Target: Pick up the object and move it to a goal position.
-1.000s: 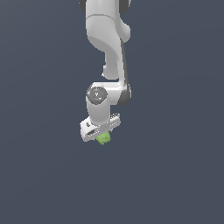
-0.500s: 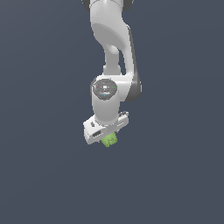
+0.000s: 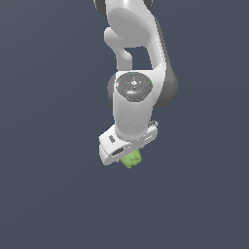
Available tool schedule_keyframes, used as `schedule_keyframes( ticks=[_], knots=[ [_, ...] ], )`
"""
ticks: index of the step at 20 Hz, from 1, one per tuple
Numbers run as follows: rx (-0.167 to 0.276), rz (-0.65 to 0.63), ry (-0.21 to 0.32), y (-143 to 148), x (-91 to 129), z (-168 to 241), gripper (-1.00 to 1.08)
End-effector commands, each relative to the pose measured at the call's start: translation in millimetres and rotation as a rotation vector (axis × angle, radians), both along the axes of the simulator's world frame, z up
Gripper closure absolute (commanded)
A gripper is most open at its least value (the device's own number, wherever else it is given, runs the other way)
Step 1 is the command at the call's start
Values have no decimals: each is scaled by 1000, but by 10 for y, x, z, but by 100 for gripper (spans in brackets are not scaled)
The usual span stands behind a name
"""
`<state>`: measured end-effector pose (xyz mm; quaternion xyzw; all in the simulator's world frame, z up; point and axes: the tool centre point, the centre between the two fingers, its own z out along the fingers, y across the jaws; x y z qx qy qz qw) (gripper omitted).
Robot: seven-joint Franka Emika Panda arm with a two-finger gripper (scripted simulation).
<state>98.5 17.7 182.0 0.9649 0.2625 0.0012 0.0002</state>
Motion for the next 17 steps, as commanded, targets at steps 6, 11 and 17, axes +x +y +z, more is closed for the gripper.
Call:
schedule_keyframes(
  ticks=[6, 11, 17],
  knots=[
    [0, 0, 2, 159, 202, 294, 108],
    [0, 0, 2, 209, 271, 383, 108],
    [0, 0, 2, 227, 298, 418, 108]
  ],
)
